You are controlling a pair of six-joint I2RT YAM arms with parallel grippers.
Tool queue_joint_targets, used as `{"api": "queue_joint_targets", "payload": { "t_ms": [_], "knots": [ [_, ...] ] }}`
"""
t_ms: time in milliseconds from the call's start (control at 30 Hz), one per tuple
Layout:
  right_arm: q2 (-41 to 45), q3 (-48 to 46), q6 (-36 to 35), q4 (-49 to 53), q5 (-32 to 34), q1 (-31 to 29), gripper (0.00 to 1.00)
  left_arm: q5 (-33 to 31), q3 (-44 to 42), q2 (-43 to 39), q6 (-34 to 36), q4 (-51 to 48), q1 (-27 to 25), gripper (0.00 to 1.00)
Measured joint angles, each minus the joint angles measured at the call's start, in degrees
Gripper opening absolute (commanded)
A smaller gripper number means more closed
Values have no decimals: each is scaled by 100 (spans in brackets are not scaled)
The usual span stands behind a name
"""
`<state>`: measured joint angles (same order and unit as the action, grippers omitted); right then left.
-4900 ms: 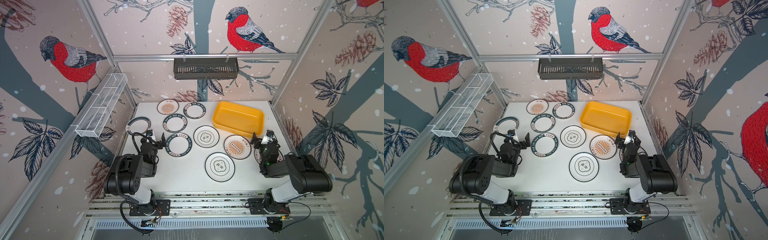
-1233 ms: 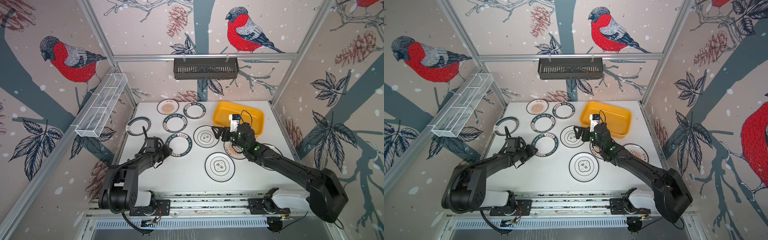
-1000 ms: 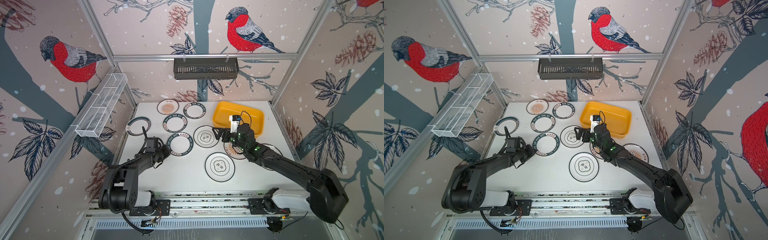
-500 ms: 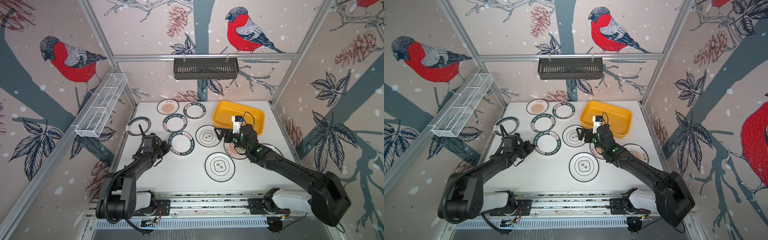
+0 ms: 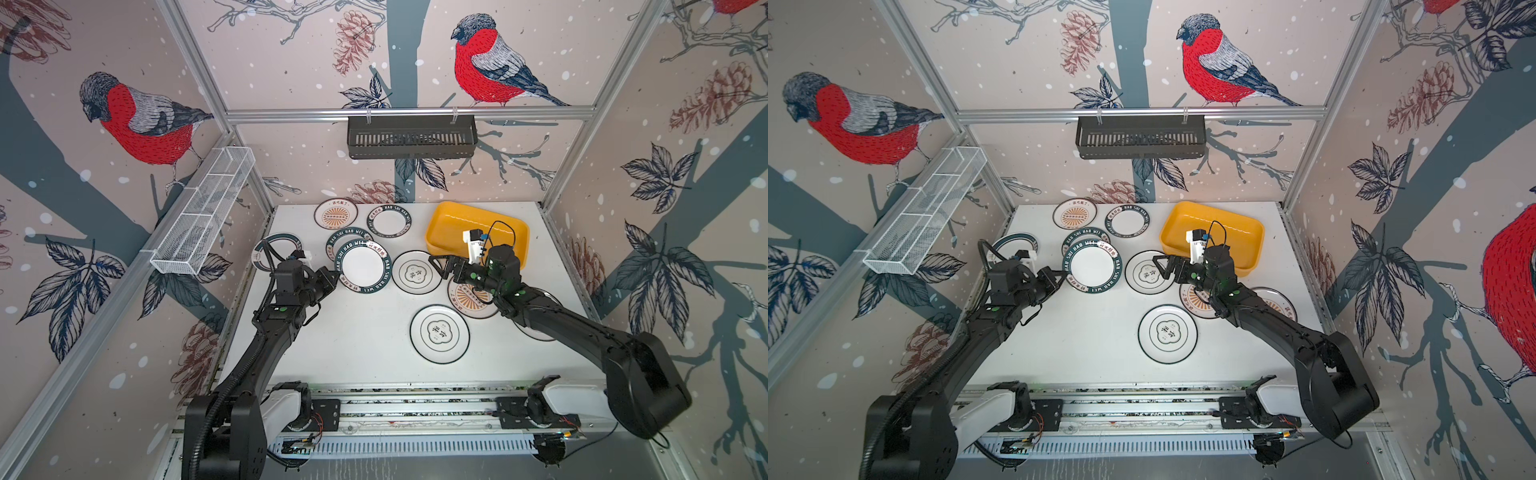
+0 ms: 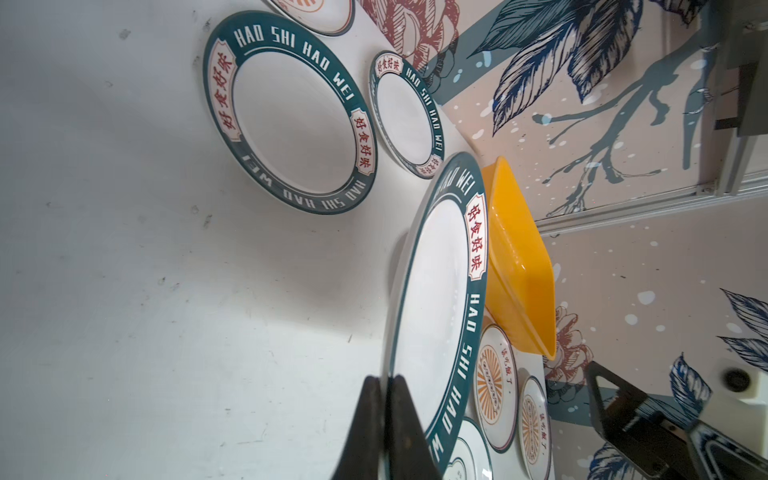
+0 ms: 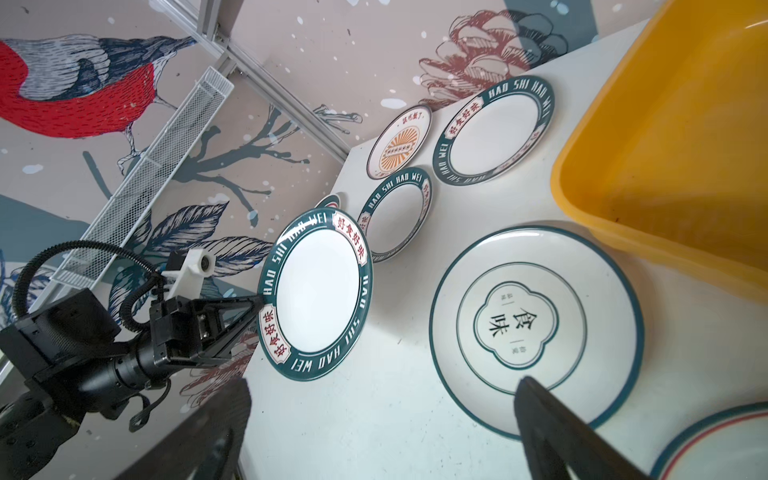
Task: Place the plates into the plastic bin on the countertop
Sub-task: 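Pinch the green-rimmed plate's edge with the left gripper and tilt it upright, then close the right gripper on the upright plate's rim beside the left gripper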
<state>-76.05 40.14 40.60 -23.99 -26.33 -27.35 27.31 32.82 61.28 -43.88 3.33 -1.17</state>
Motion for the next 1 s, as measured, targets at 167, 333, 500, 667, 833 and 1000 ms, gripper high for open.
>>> {"api": "queue_joint_targets", "payload": {
  "t_ms": [167, 333, 500, 667, 833, 1000],
  "knots": [
    [-393, 160, 142, -192, -621, 0, 99, 450, 7, 22, -308, 345, 0, 0],
    [-619, 264, 168, -328, -883, -96, 99, 817, -37, 111, -592, 789, 0, 0],
    [-887, 566, 168, -328, -940, -186, 91, 988, -109, 142, -785, 1014, -33, 0],
    [-1268, 938, 168, -304, -999, -330, 81, 1012, -109, 177, -868, 1130, -195, 0],
    [-1537, 1191, 166, -254, -1099, -398, 70, 997, -105, 214, -883, 1220, -387, 0],
    [-1556, 1231, 166, -175, -1115, -407, 63, 992, -105, 221, -914, 1270, -463, 0]
  ]
}}
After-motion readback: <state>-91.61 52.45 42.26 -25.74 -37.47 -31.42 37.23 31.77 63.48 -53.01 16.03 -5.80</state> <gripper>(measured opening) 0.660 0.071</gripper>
